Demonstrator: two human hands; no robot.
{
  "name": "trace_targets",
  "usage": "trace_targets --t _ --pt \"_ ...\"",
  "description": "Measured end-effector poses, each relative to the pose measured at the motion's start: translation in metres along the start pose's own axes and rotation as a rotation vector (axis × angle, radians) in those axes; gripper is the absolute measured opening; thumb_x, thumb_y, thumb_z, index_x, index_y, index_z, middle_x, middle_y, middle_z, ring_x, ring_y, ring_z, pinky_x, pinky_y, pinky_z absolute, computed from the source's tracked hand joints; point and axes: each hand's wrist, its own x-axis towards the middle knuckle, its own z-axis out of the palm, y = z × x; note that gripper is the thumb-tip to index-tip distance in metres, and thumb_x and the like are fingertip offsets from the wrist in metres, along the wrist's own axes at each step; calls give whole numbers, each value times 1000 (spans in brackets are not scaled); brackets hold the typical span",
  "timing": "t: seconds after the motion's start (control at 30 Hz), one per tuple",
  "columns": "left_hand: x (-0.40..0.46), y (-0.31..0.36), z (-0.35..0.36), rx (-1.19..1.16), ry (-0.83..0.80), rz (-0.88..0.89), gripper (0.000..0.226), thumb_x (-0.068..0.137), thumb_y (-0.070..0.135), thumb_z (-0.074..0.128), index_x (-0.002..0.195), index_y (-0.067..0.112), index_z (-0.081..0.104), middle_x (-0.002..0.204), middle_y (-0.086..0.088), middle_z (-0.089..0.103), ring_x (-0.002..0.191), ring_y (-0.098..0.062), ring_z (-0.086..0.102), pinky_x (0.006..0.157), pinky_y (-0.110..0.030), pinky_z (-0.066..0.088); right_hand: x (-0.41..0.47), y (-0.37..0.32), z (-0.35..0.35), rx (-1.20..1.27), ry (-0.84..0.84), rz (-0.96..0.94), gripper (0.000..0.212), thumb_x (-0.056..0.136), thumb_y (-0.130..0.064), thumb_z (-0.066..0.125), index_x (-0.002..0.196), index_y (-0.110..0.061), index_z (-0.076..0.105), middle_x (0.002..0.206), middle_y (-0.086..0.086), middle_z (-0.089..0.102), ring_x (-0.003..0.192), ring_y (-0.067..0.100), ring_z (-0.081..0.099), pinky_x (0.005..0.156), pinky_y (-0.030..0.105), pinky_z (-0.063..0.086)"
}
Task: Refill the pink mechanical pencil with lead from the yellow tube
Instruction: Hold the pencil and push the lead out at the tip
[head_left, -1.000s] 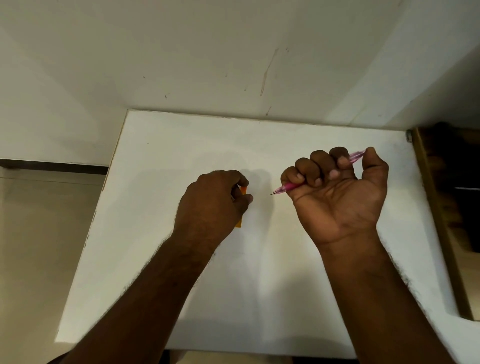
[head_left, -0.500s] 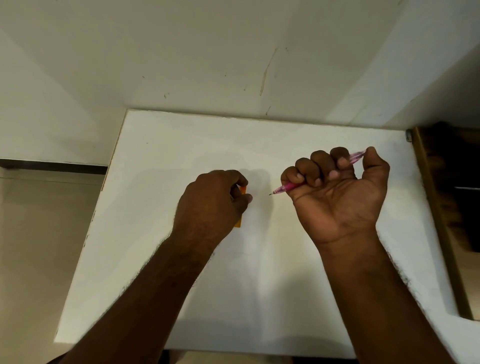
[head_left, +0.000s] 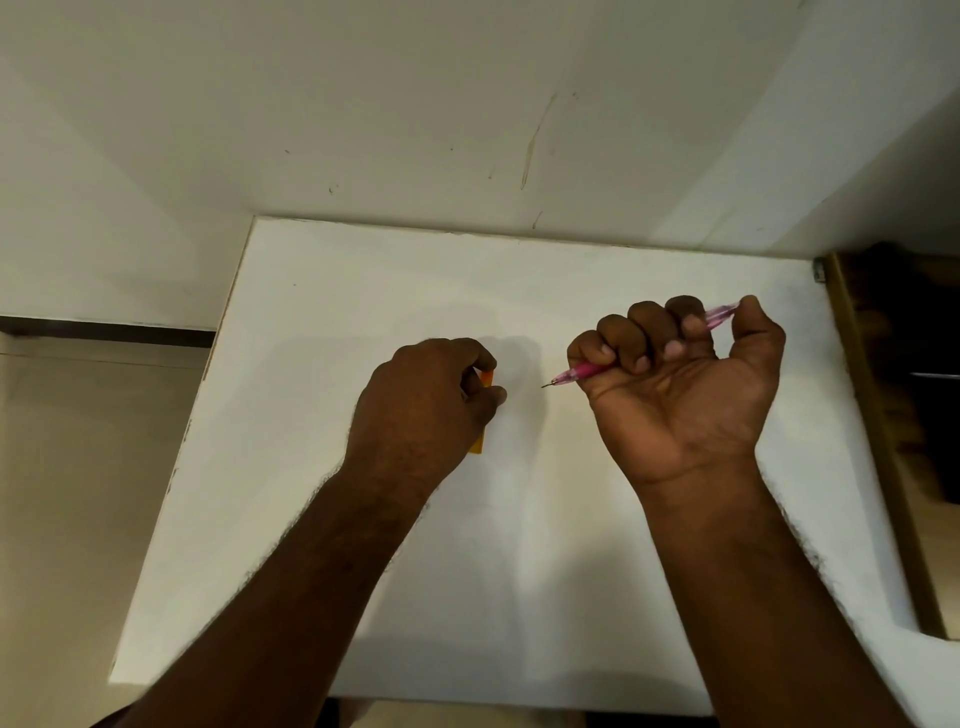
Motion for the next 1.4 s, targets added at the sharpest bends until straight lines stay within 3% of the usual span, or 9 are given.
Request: trace_targets --t 0.43,0.73,1.0,1.4 --pt "-1 0 -1 -3 -3 -5 22 85 46 72 104 35 69 84 15 66 79 -9 64 75 -28 52 -1 1 0 0 -26 7 45 95 -51 39 65 -17 42 57 -3 31 53 17 25 59 30 32" --pt "0 8 -6 -86 -9 -25 47 74 60 76 108 28 72 92 9 71 84 -12 64 66 -21 39 -1 0 -1 -7 -33 -4 45 96 -50 38 65 -17 42 57 -3 31 53 17 24 59 30 32" --pt "-3 12 -9 -224 56 -48 46 65 56 84 100 28 75 81 12 71 76 -10 63 67 -24 44 -2 -1 0 -42 -39 -16 45 95 -50 39 65 -17 41 57 -3 29 54 18 23 60 31 31" --pt "-4 15 -11 -223 65 -26 49 65 60 82 101 28 75 82 12 71 74 -7 62 71 -27 49 -1 0 1 -50 -25 -30 44 95 -49 38 64 -18 41 56 -3 28 54 17 22 59 30 31"
